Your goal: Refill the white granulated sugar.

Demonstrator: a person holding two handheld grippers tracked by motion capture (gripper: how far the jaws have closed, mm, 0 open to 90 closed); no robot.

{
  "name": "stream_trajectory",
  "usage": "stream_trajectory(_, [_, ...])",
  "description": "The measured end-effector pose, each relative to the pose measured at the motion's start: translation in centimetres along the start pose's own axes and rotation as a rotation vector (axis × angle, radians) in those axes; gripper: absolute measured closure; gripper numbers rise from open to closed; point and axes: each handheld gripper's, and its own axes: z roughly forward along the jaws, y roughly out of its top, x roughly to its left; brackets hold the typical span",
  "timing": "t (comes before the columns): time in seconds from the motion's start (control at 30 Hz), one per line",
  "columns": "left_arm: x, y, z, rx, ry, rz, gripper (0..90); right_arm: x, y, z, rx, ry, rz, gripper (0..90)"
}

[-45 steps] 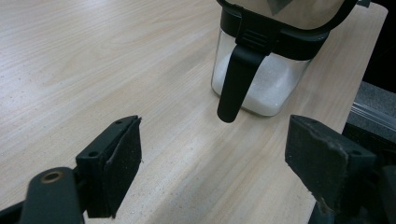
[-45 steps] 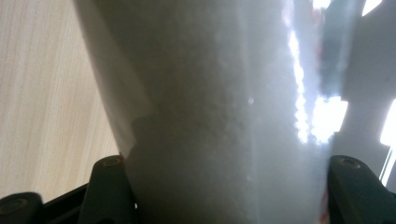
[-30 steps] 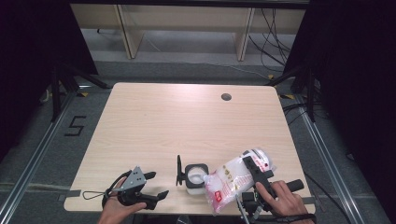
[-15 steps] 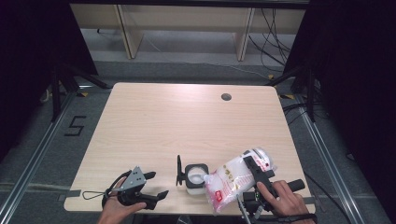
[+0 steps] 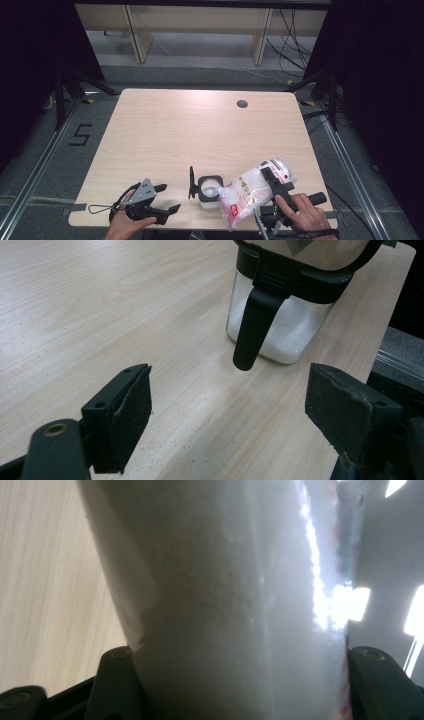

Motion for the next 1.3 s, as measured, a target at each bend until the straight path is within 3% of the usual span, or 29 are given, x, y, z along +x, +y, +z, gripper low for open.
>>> stream_trajectory(0.03, [-0.02,0.02,-0.01,-0.001,-0.001,-0.001,18.1,0.29,-0.01,-0.04,0.010,-0.006,0.046,43.4])
stream_trajectory(0.07, [-0.12,0.03,0.00,-0.004,0.003,-0.004,18.1,0.02,0.00,0.10,-0.013,-0.014,-0.010,43.4])
stream_trajectory(0.13, [-0.12,0.01,-0.02,0.000,0.005,0.001,18.1,-0.30,0.06,0.18,-0.029,-0.012,-0.058,43.4])
stream_trajectory(0.17, [-0.15,0.00,0.01,-0.006,0.005,-0.008,18.2,0.03,0.04,0.06,-0.004,-0.004,-0.002,43.4])
stream_trajectory(0.23, [-0.09,0.04,-0.05,-0.002,0.005,0.001,18.1,-0.18,0.00,0.14,-0.010,0.000,-0.029,43.4])
stream_trajectory(0.27, [-0.13,0.04,-0.04,-0.003,0.004,-0.001,18.2,0.08,-0.09,-0.09,0.015,0.015,0.018,43.4])
stream_trajectory(0.3, [-0.13,0.02,-0.05,-0.001,0.004,0.002,18.1,0.11,-0.21,0.02,-0.001,0.003,0.029,43.4])
stream_trajectory(0.33, [-0.11,0.02,-0.04,-0.002,0.004,0.001,18.1,-0.42,-0.23,0.09,-0.010,0.004,-0.012,43.5])
stream_trajectory(0.4, [-0.12,0.05,-0.02,-0.001,0.004,0.001,18.2,-0.28,-0.44,0.09,0.005,0.005,0.024,43.5])
stream_trajectory(0.43, [-0.03,0.06,-0.02,0.004,0.005,0.016,18.1,-0.35,-0.47,0.05,0.009,0.006,0.002,43.5])
stream_trajectory(0.47, [-0.04,0.06,0.01,0.001,0.002,0.022,18.1,-0.07,-0.52,-0.04,0.019,0.010,0.029,43.5])
stream_trajectory(0.5, [-0.14,0.02,0.10,-0.007,0.003,0.004,18.1,-0.41,-0.51,0.04,0.007,0.001,-0.014,43.5])
stream_trajectory(0.53, [-0.08,0.03,0.08,-0.006,0.003,0.011,18.1,-0.46,-0.52,0.12,0.001,-0.001,-0.021,43.5])
stream_trajectory(0.63, [0.05,0.09,-0.02,-0.001,-0.001,0.029,18.1,-0.39,-0.48,-0.05,0.014,0.014,-0.016,43.5])
stream_trajectory(0.67, [0.04,0.07,-0.02,0.000,0.002,0.029,18.1,-0.15,-0.55,-0.05,0.015,0.013,0.023,43.6])
stream_trajectory(0.7, [0.01,0.05,0.02,-0.004,0.003,0.022,18.1,-0.16,-0.53,-0.06,0.019,0.007,0.027,43.5])
stream_trajectory(0.77, [0.05,0.10,-0.02,0.001,-0.001,0.029,18.1,-0.40,-0.44,0.05,0.012,0.002,-0.007,43.6])
stream_trajectory(0.8, [0.06,0.10,0.00,0.002,-0.002,0.032,18.1,-0.18,-0.40,0.15,0.000,-0.008,0.003,43.6])
stream_trajectory(0.83, [-0.04,0.06,0.05,0.000,0.004,0.015,18.1,-0.37,-0.27,-0.03,0.015,0.010,-0.030,43.5])
stream_trajectory(0.9, [0.13,0.10,0.06,0.003,-0.001,0.031,18.1,0.04,-0.27,0.02,0.001,0.012,0.025,43.6])
stream_trajectory(0.93, [-0.07,0.04,0.13,-0.008,0.003,0.001,18.1,0.05,-0.25,0.11,-0.016,-0.003,0.020,43.6])
stream_trajectory(1.0, [0.01,0.07,0.06,-0.006,0.000,0.020,18.1,-0.31,-0.17,0.12,-0.021,-0.010,-0.040,43.6])
stream_trajectory(1.03, [0.09,0.06,0.07,-0.007,0.000,0.026,18.2,-0.30,-0.25,0.10,-0.015,-0.009,-0.034,43.6])
stream_trajectory(1.07, [-0.04,-0.01,0.07,-0.007,0.004,-0.003,18.1,-0.08,-0.33,-0.05,0.013,0.010,0.013,43.6])
stream_trajectory(1.13, [-0.05,0.03,0.07,-0.007,-0.001,-0.003,18.1,-0.47,-0.32,0.01,0.002,0.001,-0.038,43.6])
stream_trajectory(1.17, [-0.11,0.02,0.12,-0.012,-0.002,-0.007,18.1,0.03,-0.32,-0.21,0.020,0.002,0.027,43.6])
stream_trajectory(1.23, [-0.04,0.00,0.05,0.000,0.000,0.001,18.1,-0.44,-0.28,-0.08,-0.016,0.000,-0.032,43.6])
stream_trajectory(1.27, [-0.07,-0.01,0.07,-0.006,0.002,-0.004,18.1,-0.14,-0.29,-0.18,0.000,0.001,0.031,43.6])
stream_trajectory(1.3, [-0.11,0.03,0.07,-0.012,0.001,-0.008,18.1,-0.21,-0.31,-0.18,0.000,-0.002,0.022,43.6])
